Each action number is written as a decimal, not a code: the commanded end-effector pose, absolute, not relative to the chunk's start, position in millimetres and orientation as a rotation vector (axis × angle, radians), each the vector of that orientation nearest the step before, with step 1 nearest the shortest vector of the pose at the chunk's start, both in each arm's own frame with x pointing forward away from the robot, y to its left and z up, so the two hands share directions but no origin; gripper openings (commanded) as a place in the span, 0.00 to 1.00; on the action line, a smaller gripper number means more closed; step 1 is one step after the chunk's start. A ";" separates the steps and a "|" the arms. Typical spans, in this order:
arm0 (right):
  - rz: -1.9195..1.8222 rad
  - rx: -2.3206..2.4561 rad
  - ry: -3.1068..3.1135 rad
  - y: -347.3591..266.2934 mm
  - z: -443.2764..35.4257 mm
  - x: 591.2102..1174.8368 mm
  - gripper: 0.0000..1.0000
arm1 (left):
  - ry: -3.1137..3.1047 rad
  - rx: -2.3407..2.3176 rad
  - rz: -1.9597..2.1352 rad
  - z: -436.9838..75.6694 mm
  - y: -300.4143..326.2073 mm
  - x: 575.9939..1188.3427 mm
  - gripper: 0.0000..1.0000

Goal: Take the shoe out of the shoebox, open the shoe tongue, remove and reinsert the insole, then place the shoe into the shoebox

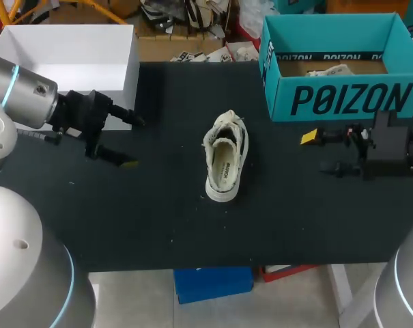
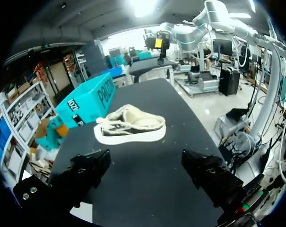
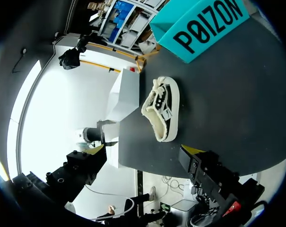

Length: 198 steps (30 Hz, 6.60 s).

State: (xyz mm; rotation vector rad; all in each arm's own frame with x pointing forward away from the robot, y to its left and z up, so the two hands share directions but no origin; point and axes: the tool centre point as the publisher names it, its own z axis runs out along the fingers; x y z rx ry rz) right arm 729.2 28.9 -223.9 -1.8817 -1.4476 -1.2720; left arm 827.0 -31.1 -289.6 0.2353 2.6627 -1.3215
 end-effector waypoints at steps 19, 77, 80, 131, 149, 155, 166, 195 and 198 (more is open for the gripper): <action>-0.591 -1.968 -2.016 67.0 -217.3 796.8 1.00 | 2.660 0.233 -1.316 -290.5 -31.6 825.6 1.00; -0.164 -1.948 -2.347 138.3 -292.1 851.8 1.00 | 2.660 0.233 -1.316 -290.5 -31.6 825.6 1.00; -0.166 -1.944 -2.342 139.6 -299.8 853.8 1.00 | 2.660 0.233 -1.316 -290.5 -31.6 825.6 1.00; -0.020 -1.916 -2.291 135.9 -396.2 879.9 0.48 | 2.660 0.233 -1.316 -290.5 -31.6 825.6 1.00; 0.025 -1.940 -2.300 137.7 -423.7 879.1 0.00 | 2.660 0.233 -1.316 -290.5 -31.6 825.6 1.00; 0.025 -1.940 -2.300 137.7 -423.7 879.1 0.00 | 2.660 0.233 -1.316 -290.5 -31.6 825.6 1.00; 0.025 -1.940 -2.300 137.7 -423.7 879.1 0.00 | 2.660 0.233 -1.316 -290.5 -31.6 825.6 1.00; 0.015 -1.872 -2.393 133.6 -383.3 894.5 0.00 | 2.660 0.233 -1.316 -290.5 -31.6 825.6 1.00; 0.012 -1.796 -2.471 130.4 -356.2 901.0 0.00 | 2.660 0.233 -1.316 -290.5 -31.6 825.6 1.00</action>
